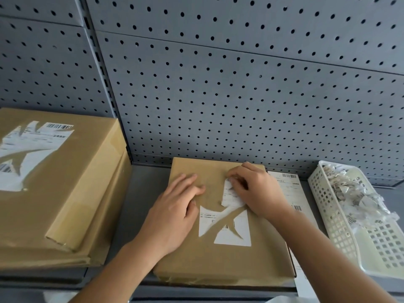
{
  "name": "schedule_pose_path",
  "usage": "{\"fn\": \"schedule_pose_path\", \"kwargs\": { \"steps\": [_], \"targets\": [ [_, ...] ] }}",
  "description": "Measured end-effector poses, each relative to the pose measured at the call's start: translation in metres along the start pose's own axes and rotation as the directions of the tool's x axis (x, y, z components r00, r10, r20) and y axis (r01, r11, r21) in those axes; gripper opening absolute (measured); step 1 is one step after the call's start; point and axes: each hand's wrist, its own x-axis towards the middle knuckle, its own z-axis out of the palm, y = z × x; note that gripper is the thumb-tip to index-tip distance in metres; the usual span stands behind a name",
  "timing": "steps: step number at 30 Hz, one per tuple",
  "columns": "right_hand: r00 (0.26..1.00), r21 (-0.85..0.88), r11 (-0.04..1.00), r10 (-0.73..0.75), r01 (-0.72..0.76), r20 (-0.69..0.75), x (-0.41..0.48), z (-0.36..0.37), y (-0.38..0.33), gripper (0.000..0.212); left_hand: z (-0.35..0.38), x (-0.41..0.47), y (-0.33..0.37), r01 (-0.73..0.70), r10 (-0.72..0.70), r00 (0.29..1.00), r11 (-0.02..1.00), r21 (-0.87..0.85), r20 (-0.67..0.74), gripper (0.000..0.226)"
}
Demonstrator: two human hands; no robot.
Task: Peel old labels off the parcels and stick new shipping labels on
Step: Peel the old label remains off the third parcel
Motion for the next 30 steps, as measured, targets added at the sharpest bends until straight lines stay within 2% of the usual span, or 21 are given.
{"fn": "schedule_pose_path", "kwargs": {
  "steps": [4,8,14,18,23,25,27,30],
  "targets": [
    [0.991,-0.131,0.983,-0.130,0.132,0.024,0.008,-0.003,0.000,0.009,0.000,0.000,0.000,-0.004,0.004,1.000,1.000,0.002,-0.003,0.038],
    [0.985,-0.221,0.960,-0.162,0.173,0.064,0.012,-0.001,-0.002,0.016,0.000,0.000,0.000,0.003,-0.003,1.000,1.000,0.007,0.006,0.038],
    [0.980,-0.178,0.972,-0.127,0.153,0.151,0.015,0.001,0.002,0.016,-0.001,0.000,0.002,0.006,-0.007,1.000,1.000,0.011,0.009,0.038],
    [0.993,-0.110,0.990,-0.084,0.092,0.079,0.009,0.000,0.003,0.010,-0.003,0.000,0.003,0.018,-0.018,1.000,1.000,0.013,0.016,0.038],
    [0.988,-0.103,0.985,-0.132,0.140,0.076,0.011,-0.002,0.001,0.006,-0.002,0.000,0.002,0.013,-0.013,1.000,1.000,0.015,0.015,0.038],
    [0.986,-0.169,0.974,-0.136,0.151,0.098,0.014,0.000,0.001,0.014,-0.002,0.001,0.002,0.010,-0.011,1.000,1.000,0.015,0.015,0.038],
    [0.979,-0.250,0.957,-0.106,0.148,0.172,0.016,0.002,-0.002,0.030,-0.001,0.000,0.001,0.003,-0.004,1.000,1.000,0.022,0.014,0.038],
    [0.963,-0.272,0.953,-0.057,0.131,0.263,0.019,-0.004,-0.007,0.041,-0.001,0.000,0.000,-0.002,0.002,1.000,1.000,0.019,0.012,0.039]
  ]
}}
